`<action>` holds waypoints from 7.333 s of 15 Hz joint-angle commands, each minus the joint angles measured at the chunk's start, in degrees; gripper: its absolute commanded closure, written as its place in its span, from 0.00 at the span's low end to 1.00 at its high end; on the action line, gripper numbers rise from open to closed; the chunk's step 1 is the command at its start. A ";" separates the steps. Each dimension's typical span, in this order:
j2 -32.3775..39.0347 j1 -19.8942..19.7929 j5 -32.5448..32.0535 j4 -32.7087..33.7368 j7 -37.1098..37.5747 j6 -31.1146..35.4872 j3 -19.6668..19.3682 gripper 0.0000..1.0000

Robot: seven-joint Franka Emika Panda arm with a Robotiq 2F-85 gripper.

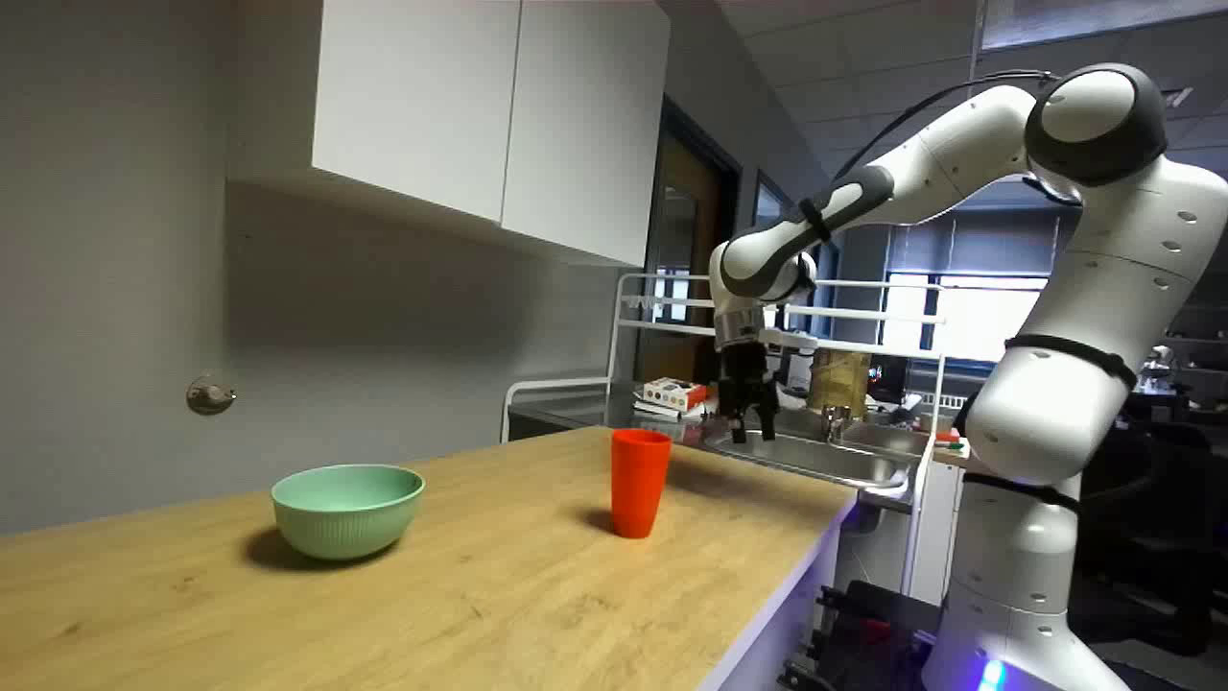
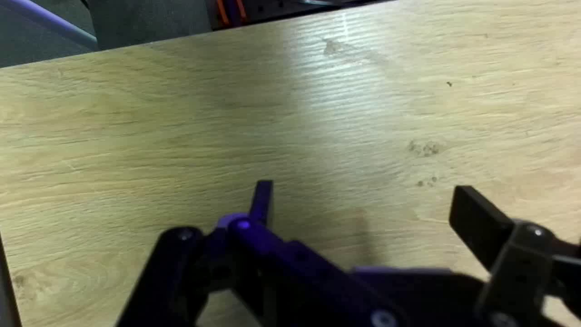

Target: Pour the contents in the orange cup into the bowl

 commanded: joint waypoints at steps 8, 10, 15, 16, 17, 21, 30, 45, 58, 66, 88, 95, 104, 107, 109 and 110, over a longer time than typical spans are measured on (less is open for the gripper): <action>0.03 -0.45 0.12 0.19 -0.14 -0.09 0.42 0.00; 0.03 -0.45 0.12 0.19 -0.14 -0.09 0.42 0.00; 0.57 -0.62 -0.43 0.37 0.18 -0.04 0.49 0.00; 0.22 -0.49 0.03 0.13 -0.12 -0.09 0.43 0.00; 0.38 -0.49 0.02 0.13 -0.12 -0.09 0.42 0.00; 0.32 -0.36 0.62 0.09 0.58 -0.15 0.59 0.00; -0.63 2.19 5.28 0.31 7.80 2.51 5.18 0.00; -2.91 6.69 0.94 6.02 24.46 4.57 17.33 0.00; 3.92 7.80 -0.75 9.93 25.36 4.13 18.73 0.00; 8.73 9.76 -1.88 10.98 26.34 3.79 18.93 0.00; 14.38 10.93 -4.87 21.49 41.33 1.75 18.50 0.99; 21.09 12.98 -10.23 33.94 53.79 -1.47 19.17 0.99; 35.01 25.29 -21.71 55.63 60.31 -18.32 20.61 0.99; 38.72 30.47 -26.78 61.55 60.49 -22.90 20.78 0.99; 41.97 33.81 -30.11 65.09 61.03 -24.46 20.57 0.99; 43.70 35.31 -30.34 66.72 61.02 -25.15 20.72 0.99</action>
